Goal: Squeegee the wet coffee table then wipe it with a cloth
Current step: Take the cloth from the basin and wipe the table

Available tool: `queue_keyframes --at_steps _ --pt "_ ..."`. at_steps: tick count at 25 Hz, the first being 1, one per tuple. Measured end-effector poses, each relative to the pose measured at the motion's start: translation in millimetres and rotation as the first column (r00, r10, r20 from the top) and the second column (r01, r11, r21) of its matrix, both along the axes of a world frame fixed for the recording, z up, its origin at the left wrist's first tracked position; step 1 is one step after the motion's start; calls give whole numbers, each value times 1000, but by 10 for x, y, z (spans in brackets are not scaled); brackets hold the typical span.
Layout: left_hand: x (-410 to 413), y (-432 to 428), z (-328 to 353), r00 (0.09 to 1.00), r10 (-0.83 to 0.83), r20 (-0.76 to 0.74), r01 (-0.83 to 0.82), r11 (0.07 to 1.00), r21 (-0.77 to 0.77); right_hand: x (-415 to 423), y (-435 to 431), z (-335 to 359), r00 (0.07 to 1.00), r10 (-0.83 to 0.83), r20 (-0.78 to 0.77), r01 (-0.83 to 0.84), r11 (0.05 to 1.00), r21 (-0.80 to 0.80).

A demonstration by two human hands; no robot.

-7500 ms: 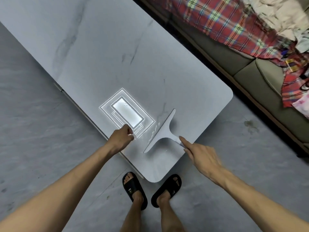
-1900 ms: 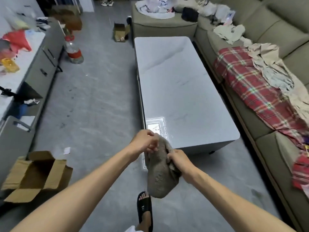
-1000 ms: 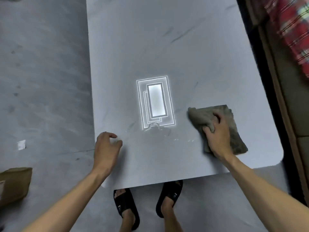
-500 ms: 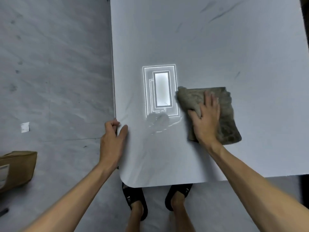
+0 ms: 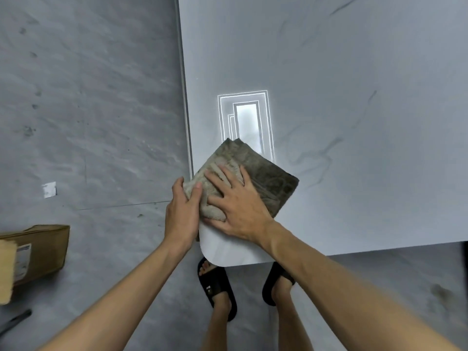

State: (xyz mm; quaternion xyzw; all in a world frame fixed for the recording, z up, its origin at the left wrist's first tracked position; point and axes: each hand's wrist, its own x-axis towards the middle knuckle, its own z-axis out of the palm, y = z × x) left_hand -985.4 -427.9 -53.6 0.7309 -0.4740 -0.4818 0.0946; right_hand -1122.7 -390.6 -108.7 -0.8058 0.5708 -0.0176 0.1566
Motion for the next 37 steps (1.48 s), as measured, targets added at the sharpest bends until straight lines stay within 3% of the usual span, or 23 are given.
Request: queue_keyframes --at_steps 3,5,9,12,14,17,22,24,26,29,31,33,35,37 --pt "-80 190 43 980 -197 41 198 980 -24 -356 221 9 985 173 -10 -173 985 14" --pt "-209 299 54 939 -333 88 336 941 -30 -681 391 35 981 194 -24 -193 981 38" --pt "-517 477 16 874 -455 171 448 890 80 -1518 816 85 997 33 -69 -28 997 73" --pt "-689 554 -20 821 -510 257 505 858 89 -2292 1220 104 958 -247 -144 258 964 65" --pt "-757 573 -40 792 -536 292 527 842 118 -2750 1512 109 850 -501 -163 514 857 43" --pt "-815 549 -63 778 -537 325 517 842 153 -3075 1796 114 604 -790 -105 794 608 -1" --pt "-802 530 -66 815 -495 301 482 868 121 -2579 1607 85 245 -968 -50 967 248 -64" --pt "-702 520 -53 865 -417 277 420 906 52 -2177 1460 66 172 -982 -73 981 177 -76" --pt "-524 483 -26 957 -217 194 237 968 -86 -1684 1312 48 216 -974 -70 972 221 -78" --pt "-173 454 -3 998 -34 51 43 984 -174 -839 1097 50 426 -903 -62 901 429 -62" --pt "66 497 -5 998 -36 54 43 988 -150 -272 1027 49 643 -765 -33 765 643 -15" --pt "188 548 -6 993 -82 88 93 988 -121 137 1056 23 853 -521 12 521 853 12" --pt "251 605 -7 981 -147 129 164 978 -129 302 1124 3 968 -247 40 247 969 4" --pt "234 678 -12 955 -236 179 262 956 -136 198 1178 -10 999 -15 38 15 1000 6"
